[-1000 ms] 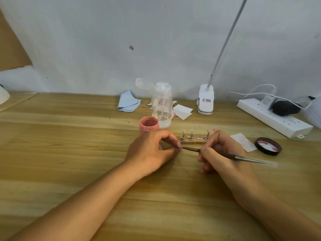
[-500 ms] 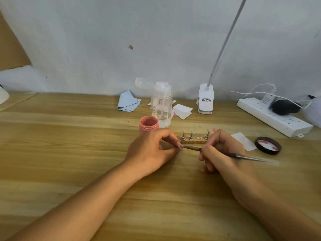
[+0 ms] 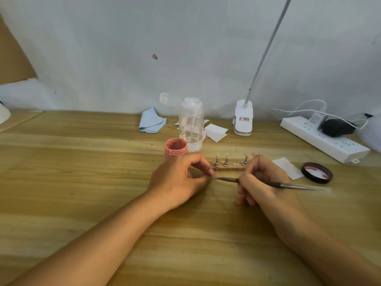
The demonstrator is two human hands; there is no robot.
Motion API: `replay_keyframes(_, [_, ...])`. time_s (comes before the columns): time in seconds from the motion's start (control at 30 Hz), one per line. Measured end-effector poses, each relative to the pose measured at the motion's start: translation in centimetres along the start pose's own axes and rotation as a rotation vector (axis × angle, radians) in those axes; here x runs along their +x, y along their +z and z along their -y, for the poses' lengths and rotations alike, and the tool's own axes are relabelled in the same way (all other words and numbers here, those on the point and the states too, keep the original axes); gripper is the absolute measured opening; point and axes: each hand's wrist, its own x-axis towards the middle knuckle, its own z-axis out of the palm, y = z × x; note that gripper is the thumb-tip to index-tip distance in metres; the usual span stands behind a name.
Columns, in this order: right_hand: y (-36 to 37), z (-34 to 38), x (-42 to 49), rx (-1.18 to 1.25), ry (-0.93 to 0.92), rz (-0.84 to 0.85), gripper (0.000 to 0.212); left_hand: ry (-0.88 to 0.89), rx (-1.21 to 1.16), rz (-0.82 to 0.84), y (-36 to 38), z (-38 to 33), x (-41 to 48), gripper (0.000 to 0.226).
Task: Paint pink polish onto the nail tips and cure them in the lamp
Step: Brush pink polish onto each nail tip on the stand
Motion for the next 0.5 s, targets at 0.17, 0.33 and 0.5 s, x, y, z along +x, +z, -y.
replay_keyframes(0.17, [0.08, -0.1, -0.01, 0.006, -0.012, 0.004, 0.008, -0.007, 0.011, -0.006, -0.06, 0.11, -0.09, 0.01])
replay_keyframes(0.33, [0.04, 0.0, 0.02, -0.013, -0.008, -0.004, 0.009, -0.004, 0.014, -0.007, -0.06, 0.09, -0.02, 0.012])
replay_keyframes(0.5, [0.06, 0.17, 0.0, -0.037, 0.014, -0.03, 0.01, -0.011, -0.005, -0.008, 0.08, 0.26, 0.01, 0.011])
